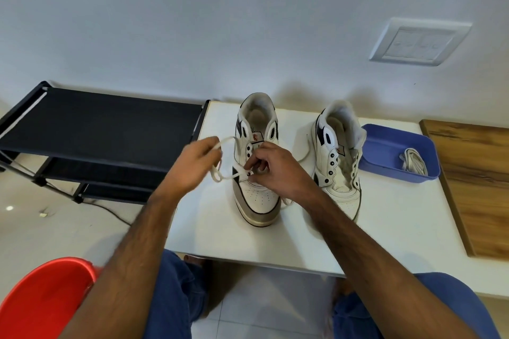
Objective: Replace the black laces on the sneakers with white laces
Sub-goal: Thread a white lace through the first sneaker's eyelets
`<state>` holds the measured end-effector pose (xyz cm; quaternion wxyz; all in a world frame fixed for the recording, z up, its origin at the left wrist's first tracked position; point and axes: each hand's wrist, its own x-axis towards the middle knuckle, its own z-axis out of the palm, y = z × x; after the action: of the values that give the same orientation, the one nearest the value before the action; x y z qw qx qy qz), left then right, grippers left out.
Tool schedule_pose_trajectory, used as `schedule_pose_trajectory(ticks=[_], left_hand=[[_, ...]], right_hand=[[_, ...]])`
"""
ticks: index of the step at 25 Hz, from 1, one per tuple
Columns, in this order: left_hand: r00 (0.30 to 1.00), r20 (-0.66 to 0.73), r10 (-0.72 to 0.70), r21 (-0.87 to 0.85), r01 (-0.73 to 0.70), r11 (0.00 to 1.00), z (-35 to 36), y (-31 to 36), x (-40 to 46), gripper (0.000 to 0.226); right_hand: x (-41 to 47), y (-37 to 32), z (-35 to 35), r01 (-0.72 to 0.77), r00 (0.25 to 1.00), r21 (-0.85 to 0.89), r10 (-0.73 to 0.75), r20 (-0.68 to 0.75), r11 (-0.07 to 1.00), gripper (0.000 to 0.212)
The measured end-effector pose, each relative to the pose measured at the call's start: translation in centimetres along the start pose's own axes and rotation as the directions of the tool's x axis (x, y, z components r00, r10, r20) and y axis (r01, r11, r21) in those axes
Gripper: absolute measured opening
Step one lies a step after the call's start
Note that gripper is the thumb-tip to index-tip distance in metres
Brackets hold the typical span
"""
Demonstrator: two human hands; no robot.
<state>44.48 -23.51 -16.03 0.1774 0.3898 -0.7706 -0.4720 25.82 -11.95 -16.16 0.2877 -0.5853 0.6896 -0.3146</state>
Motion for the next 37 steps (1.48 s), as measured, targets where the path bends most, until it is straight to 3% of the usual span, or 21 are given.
schedule_pose_trajectory(ticks=[1, 2, 4, 7, 10, 12, 14, 15, 17, 20, 24, 27, 30, 32, 34, 35, 36, 37], left_hand=[[0.997, 0.059, -0.043, 0.274, 0.026, 0.961, 0.4, -0.4, 0.1, 0.025], [0.991, 0.097, -0.095, 0.44, 0.043, 0.897, 0.6, -0.6, 0.2, 0.025], [0.987, 0.108, -0.12, 0.56, 0.039, 0.828, 0.9, -0.5, 0.3, 0.023], [0.998, -0.002, 0.057, 0.603, -0.044, 0.796, 1.1, 0.1, 0.3, 0.02], [0.965, -0.051, 0.256, 0.435, -0.209, 0.876, 1.3, 1.0, 0.1, 0.046], [0.936, 0.038, 0.351, 0.405, -0.335, 0.851, 1.7, 1.7, -0.2, 0.038], [0.923, 0.169, 0.347, 0.541, -0.381, 0.75, 2.2, 1.5, -0.1, 0.022], [0.924, 0.215, 0.316, 0.609, -0.38, 0.696, 2.5, 1.3, 0.1, 0.028], [0.936, 0.242, 0.257, 0.696, -0.351, 0.626, 3.0, 0.7, 0.5, 0.037], [0.945, 0.228, 0.235, 0.713, -0.327, 0.621, 3.6, 0.3, 0.9, 0.033], [0.956, 0.264, 0.126, 0.328, -0.212, 0.921, 2.4, -0.1, 0.6, 0.028], [0.948, 0.317, 0.004, -0.031, 0.006, 0.999, 0.2, 0.1, -0.1, 0.024], [0.988, 0.15, 0.023, -0.424, 0.044, 0.904, -1.2, 0.6, -0.5, 0.019], [0.999, 0.03, 0.039, -0.676, -0.009, 0.737, -1.6, 1.1, -0.5, 0.023], [0.997, 0.006, 0.073, -0.863, -0.032, 0.504, -1.4, 1.8, -0.4, 0.03], [0.997, 0.011, 0.074, -0.9, -0.022, 0.435, -1.1, 2.2, -0.5, 0.033], [0.999, 0.018, 0.051, -0.888, -0.007, 0.459, -0.7, 2.4, -0.4, 0.034], [1.0, 0.021, 0.012, -0.799, 0.01, 0.602, -0.3, 2.5, -0.3, 0.035]], right_hand=[[-0.2, -0.1, -0.7, -0.026, 1.0, 0.107, 0.025, 0.011, 0.994, 0.018], [-0.4, 0.0, -1.4, -0.061, 0.998, 0.205, 0.063, 0.0, 0.977, 0.016], [-0.8, 1.0, -2.8, -0.106, 0.983, 0.315, 0.148, -0.111, 0.943, 0.022], [-1.3, 2.4, -4.0, -0.202, 0.93, 0.252, 0.266, -0.253, 0.946, 0.037], [-2.3, 2.6, -3.6, -0.279, 0.948, 0.049, 0.283, -0.144, 0.959, 0.031], [-3.1, 2.6, -2.9, -0.244, 0.962, -0.004, 0.241, -0.126, 0.97, 0.027], [-3.8, 2.3, -2.2, -0.106, 0.973, -0.001, 0.103, -0.204, 0.994, 0.027], [-3.9, 2.1, -1.8, -0.016, 0.975, 0.008, 0.017, -0.224, 1.0, 0.025], [-3.8, 1.4, -1.1, 0.11, 0.981, -0.024, -0.112, -0.158, 0.994, 0.021], [-2.8, 1.5, 0.6, 0.132, 0.986, -0.248, -0.154, -0.07, 0.96, 0.032], [-2.3, 2.1, 2.1, 0.107, 0.974, -0.215, -0.146, -0.174, 0.971, 0.032], [-2.1, 2.1, 2.2, 0.09, 0.975, -0.187, -0.125, -0.186, 0.978, 0.032], [-2.1, 2.1, 2.2, 0.082, 0.976, -0.167, -0.113, -0.188, 0.983, 0.033], [-2.1, 2.0, 2.1, 0.087, 0.975, -0.168, -0.119, -0.19, 0.982, 0.033], [-2.1, 1.9, 2.1, 0.08, 0.976, -0.167, -0.111, -0.187, 0.983, 0.033], [-2.1, 1.9, 2.1, 0.076, 0.976, -0.165, -0.107, -0.188, 0.983, 0.033], [-2.0, 1.9, 2.1, 0.073, 0.977, -0.163, -0.104, -0.188, 0.984, 0.033], [-2.0, 1.9, 2.1, 0.072, 0.977, -0.162, -0.102, -0.188, 0.984, 0.033]])
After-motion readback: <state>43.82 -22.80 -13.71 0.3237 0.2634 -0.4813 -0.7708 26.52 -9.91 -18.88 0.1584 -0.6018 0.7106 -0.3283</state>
